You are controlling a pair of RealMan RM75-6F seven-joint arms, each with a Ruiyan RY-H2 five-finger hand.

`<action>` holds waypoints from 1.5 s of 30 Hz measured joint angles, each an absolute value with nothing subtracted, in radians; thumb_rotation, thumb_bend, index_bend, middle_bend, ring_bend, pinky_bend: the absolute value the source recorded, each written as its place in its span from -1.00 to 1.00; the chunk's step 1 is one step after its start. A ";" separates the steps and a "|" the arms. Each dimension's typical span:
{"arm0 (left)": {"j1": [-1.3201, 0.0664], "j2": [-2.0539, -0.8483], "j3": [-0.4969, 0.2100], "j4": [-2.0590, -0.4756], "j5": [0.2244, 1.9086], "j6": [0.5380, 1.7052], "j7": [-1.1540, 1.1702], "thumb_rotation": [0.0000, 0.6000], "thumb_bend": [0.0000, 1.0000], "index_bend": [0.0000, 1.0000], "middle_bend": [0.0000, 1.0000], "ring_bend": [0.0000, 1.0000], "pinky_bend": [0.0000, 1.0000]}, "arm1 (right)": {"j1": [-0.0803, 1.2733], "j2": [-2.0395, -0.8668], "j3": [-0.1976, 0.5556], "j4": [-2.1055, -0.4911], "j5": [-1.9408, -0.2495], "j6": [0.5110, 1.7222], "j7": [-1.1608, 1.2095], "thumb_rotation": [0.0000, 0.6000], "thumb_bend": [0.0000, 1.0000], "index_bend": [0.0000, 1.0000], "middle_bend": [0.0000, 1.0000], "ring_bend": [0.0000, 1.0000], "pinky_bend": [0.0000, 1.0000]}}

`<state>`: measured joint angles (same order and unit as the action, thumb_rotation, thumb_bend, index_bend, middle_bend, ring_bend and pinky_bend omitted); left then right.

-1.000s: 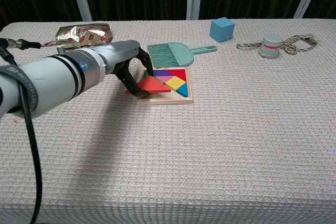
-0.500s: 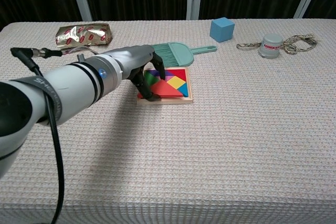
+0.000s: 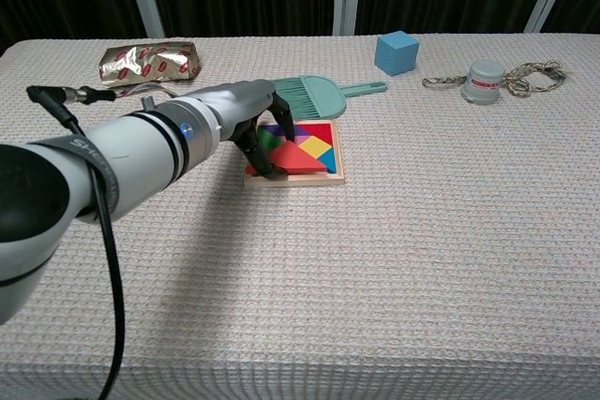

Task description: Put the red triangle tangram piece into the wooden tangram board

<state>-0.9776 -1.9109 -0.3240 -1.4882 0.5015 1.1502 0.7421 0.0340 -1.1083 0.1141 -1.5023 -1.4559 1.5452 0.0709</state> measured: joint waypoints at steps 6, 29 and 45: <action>-0.981 -1.917 -0.333 -1.477 0.495 1.144 0.743 1.00 -0.31 -0.22 -0.65 -0.95 -0.84 | 0.033 -1.107 0.116 -1.502 -1.453 1.545 0.073 1.00 -0.54 -1.00 -1.00 -1.00 -1.00; -0.948 -1.838 -0.314 -1.565 0.529 1.170 0.742 1.00 -0.35 -0.51 -0.66 -0.95 -0.83 | 0.034 -1.103 0.117 -1.512 -1.455 1.543 0.062 1.00 -0.54 -1.00 -1.00 -1.00 -1.00; -0.886 -1.751 -0.269 -1.587 0.619 1.146 0.660 1.00 -0.57 -0.29 -0.71 -0.97 -0.85 | 0.041 -1.107 0.116 -1.518 -1.454 1.532 0.043 1.00 -0.54 -1.00 -1.00 -1.00 -1.00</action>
<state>-0.8864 -1.7515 -0.2685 -1.5865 0.6188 1.1461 0.6605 0.0408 -1.1065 0.1159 -1.5182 -1.4537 1.5324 0.0433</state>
